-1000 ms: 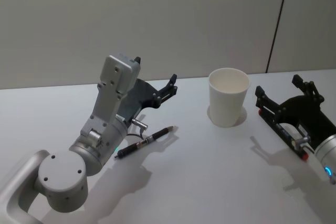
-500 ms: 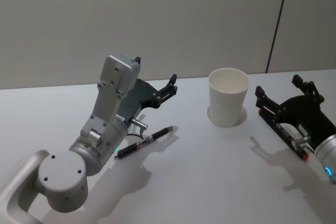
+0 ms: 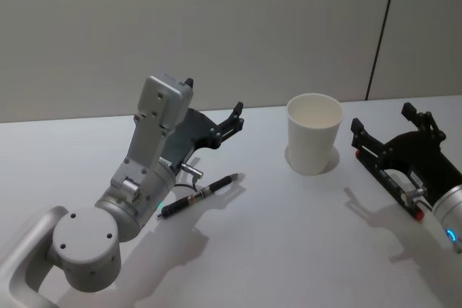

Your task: Place the pen into the pen holder.

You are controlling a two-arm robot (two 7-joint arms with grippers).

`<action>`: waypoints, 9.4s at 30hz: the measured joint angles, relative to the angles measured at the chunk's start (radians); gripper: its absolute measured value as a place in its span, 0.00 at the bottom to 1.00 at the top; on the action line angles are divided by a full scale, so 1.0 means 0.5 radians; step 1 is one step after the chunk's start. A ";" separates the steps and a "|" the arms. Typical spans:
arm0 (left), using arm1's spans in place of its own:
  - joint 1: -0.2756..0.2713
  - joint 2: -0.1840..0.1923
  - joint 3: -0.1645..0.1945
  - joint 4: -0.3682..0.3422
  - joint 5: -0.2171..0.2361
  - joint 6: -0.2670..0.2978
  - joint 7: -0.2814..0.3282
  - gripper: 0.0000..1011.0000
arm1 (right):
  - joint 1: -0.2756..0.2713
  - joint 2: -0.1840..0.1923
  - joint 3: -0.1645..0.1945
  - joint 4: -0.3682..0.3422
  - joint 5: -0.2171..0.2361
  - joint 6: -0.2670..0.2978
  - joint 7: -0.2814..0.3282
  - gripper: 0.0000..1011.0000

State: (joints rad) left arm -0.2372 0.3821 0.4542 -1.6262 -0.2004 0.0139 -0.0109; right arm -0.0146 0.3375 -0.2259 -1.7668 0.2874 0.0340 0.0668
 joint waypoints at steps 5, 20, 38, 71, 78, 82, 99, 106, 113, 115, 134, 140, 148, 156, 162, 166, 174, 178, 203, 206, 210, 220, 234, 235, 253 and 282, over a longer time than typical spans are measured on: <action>0.000 0.000 0.000 0.000 0.000 0.000 0.000 0.99 | 0.000 0.000 0.000 0.000 0.000 0.000 0.000 0.99; 0.000 0.000 0.000 0.000 0.000 0.000 0.000 0.99 | -0.013 0.011 0.008 -0.015 0.010 0.012 0.002 0.99; 0.000 0.000 0.000 0.000 0.000 0.000 0.000 0.99 | -0.188 0.163 0.113 -0.214 0.141 0.092 -0.080 0.99; 0.000 0.000 0.000 0.000 0.000 0.000 0.000 0.99 | -0.324 0.344 0.298 -0.433 0.341 0.532 -0.289 0.99; 0.000 0.000 0.000 0.000 0.000 0.000 0.000 0.99 | -0.209 0.308 0.290 -0.373 0.346 0.676 -0.285 0.99; 0.000 0.000 0.000 0.000 0.000 0.000 0.000 0.99 | -0.138 0.279 0.277 -0.333 0.342 0.760 -0.274 0.99; 0.000 0.000 0.000 0.000 0.000 0.000 0.000 0.99 | 0.156 0.137 0.214 -0.171 0.335 1.144 -0.242 0.99; 0.000 0.000 0.000 0.000 0.000 0.000 0.000 0.99 | 0.254 0.087 0.183 -0.107 0.306 1.286 -0.223 0.99; 0.000 0.000 0.000 0.000 0.000 0.000 0.000 0.99 | 0.308 0.058 0.149 -0.056 0.243 1.384 -0.191 0.99; 0.000 0.000 0.000 0.000 0.000 0.000 0.000 0.99 | 0.318 0.052 0.140 -0.043 0.230 1.399 -0.182 0.99; 0.000 0.000 0.000 0.000 0.000 0.000 0.000 0.99 | 0.421 -0.027 0.049 0.149 0.033 1.441 -0.076 0.99; 0.000 0.000 0.000 0.000 0.000 0.000 0.000 0.99 | 0.436 -0.054 0.026 0.214 -0.003 1.417 -0.059 0.99; 0.000 0.000 0.000 0.000 0.000 0.000 0.000 0.99 | 0.439 -0.088 -0.002 0.286 -0.034 1.380 -0.042 0.99; 0.000 0.000 0.000 0.000 0.000 0.000 0.000 0.99 | 0.433 -0.111 -0.020 0.328 -0.052 1.343 -0.036 0.99; 0.000 0.000 0.000 0.000 0.000 0.000 0.000 0.99 | 0.416 -0.126 -0.029 0.343 -0.060 1.301 -0.052 0.99; 0.000 0.000 0.000 0.000 0.000 0.000 0.000 0.99 | 0.402 -0.132 -0.031 0.345 -0.063 1.274 -0.074 0.99; 0.000 0.000 0.000 0.000 0.000 0.000 0.000 0.99 | 0.368 -0.141 -0.031 0.339 -0.063 1.225 -0.132 0.99; 0.000 0.000 0.000 0.000 0.000 0.000 0.000 0.99 | 0.356 -0.142 -0.028 0.335 -0.063 1.209 -0.154 0.99; 0.000 0.000 0.000 0.000 0.000 0.000 0.000 0.99 | 0.328 -0.146 -0.023 0.332 -0.063 1.172 -0.206 0.99; 0.000 0.000 0.000 0.000 0.000 0.000 0.000 0.99 | 0.326 -0.146 -0.023 0.332 -0.063 1.171 -0.208 0.98; 0.000 0.000 0.000 0.000 0.000 0.000 0.000 0.99 | 0.325 -0.146 -0.023 0.332 -0.063 1.170 -0.209 0.96; 0.000 0.000 0.000 0.000 0.000 0.000 0.000 0.99 | 0.324 -0.146 -0.022 0.333 -0.063 1.168 -0.215 0.99; 0.000 0.000 0.000 0.000 0.000 0.000 0.000 0.99 | 0.322 -0.146 -0.023 0.333 -0.063 1.168 -0.215 0.97; 0.000 0.000 0.000 0.000 0.000 0.000 0.000 0.99 | 0.322 -0.146 -0.023 0.333 -0.063 1.168 -0.215 0.96; 0.000 0.000 0.000 0.000 0.000 0.000 0.000 0.99 | 0.321 -0.146 -0.023 0.333 -0.062 1.167 -0.208 0.87; 0.000 0.000 0.000 0.000 0.000 0.000 0.000 0.99 | 0.314 -0.156 -0.016 0.328 -0.074 1.127 -0.179 0.69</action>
State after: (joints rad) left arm -0.2372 0.3821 0.4542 -1.6262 -0.2004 0.0138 -0.0109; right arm 0.1422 0.2597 -0.2337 -1.6027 0.2502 0.5977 -0.0227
